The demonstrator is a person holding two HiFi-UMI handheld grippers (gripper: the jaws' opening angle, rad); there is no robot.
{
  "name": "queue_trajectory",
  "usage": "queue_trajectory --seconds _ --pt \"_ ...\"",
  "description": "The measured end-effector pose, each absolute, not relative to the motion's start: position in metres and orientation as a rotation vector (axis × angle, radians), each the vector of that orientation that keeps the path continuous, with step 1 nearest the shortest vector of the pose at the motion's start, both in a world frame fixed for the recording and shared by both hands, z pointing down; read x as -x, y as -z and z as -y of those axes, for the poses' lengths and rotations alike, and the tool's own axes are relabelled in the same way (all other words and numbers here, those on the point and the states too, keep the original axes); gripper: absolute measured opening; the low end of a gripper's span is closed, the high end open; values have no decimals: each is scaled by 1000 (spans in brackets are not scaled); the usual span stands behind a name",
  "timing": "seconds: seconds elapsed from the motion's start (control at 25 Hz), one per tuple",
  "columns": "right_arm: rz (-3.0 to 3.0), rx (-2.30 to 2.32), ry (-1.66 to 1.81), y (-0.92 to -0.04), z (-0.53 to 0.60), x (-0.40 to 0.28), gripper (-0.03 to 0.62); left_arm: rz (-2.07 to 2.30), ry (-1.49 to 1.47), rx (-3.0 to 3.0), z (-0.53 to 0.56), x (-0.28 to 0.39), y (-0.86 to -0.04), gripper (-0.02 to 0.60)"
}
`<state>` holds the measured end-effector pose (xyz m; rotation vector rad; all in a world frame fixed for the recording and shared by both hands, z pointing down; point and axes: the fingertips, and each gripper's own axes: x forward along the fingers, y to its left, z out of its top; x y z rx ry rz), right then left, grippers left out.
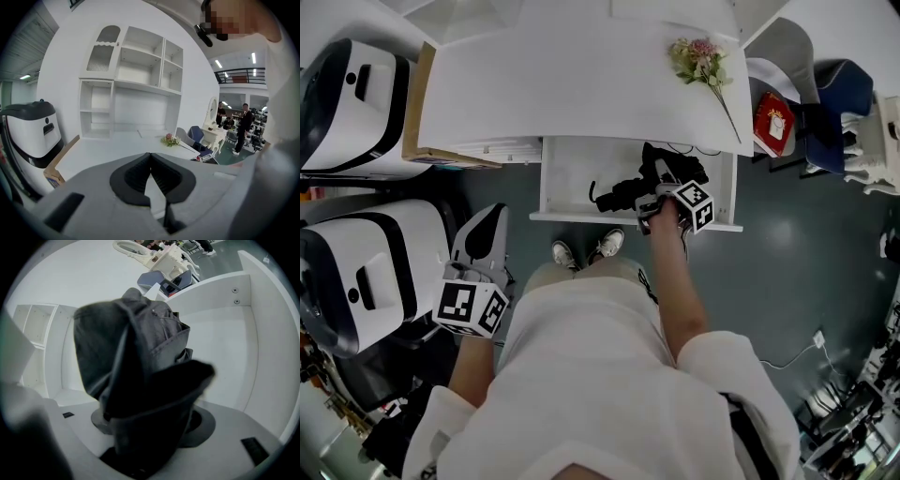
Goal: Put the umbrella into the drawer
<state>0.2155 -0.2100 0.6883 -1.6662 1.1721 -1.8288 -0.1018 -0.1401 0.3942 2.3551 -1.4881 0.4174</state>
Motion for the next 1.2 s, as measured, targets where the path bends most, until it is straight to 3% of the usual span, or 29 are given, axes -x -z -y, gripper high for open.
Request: queue_trajectory --seconds 1.2 --pt "-1116 1750 1994 -754 212 -222 284 1531 -494 -2219 134 91 -417 14"
